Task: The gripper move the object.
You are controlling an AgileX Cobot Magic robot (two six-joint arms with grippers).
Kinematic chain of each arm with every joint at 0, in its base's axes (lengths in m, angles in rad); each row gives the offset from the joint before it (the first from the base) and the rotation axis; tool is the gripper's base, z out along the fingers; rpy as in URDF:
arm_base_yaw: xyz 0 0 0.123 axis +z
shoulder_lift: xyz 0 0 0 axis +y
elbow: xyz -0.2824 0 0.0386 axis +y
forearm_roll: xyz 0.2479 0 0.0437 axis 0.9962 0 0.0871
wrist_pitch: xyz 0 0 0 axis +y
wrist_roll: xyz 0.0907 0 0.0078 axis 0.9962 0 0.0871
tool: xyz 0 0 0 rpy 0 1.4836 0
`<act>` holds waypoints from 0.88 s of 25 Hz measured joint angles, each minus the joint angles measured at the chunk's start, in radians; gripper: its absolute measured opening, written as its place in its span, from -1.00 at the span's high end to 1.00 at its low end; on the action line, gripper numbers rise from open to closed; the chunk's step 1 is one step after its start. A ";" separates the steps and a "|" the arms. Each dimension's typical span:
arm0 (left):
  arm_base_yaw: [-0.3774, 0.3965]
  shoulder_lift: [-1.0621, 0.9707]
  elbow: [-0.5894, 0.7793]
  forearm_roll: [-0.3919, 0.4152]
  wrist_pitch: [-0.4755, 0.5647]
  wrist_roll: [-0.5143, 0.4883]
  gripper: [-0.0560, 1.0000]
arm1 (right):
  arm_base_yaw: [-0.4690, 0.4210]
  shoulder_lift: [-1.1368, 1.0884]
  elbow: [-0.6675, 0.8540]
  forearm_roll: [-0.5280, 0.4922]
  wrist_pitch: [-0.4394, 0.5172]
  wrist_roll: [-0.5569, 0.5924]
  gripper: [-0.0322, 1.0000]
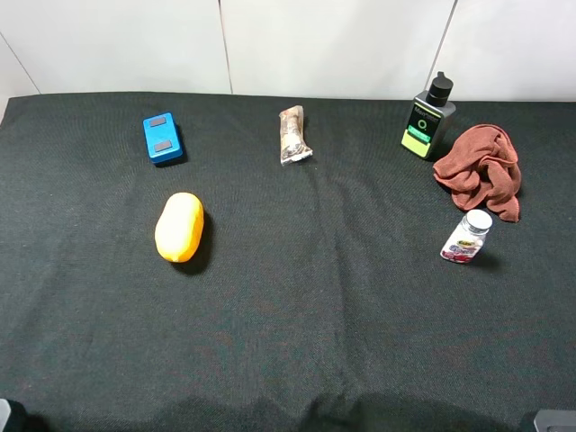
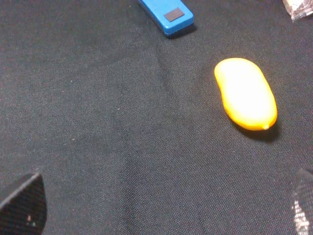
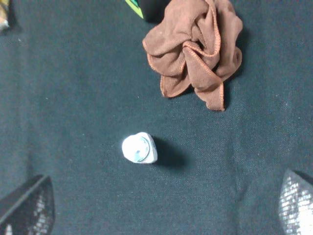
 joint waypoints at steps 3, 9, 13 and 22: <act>0.000 0.000 0.000 0.000 0.000 0.000 -0.99 | 0.000 -0.101 0.047 0.000 0.000 0.026 -0.41; 0.000 0.000 0.000 0.000 0.000 0.000 -0.99 | 0.000 -0.299 0.150 0.002 0.001 0.083 -0.41; 0.000 0.000 0.000 0.000 0.000 0.000 -0.99 | 0.000 -0.411 0.224 0.010 0.002 0.092 -0.41; 0.000 0.000 0.000 0.000 0.000 0.000 -0.99 | 0.000 -0.560 0.346 0.027 0.004 0.092 -0.41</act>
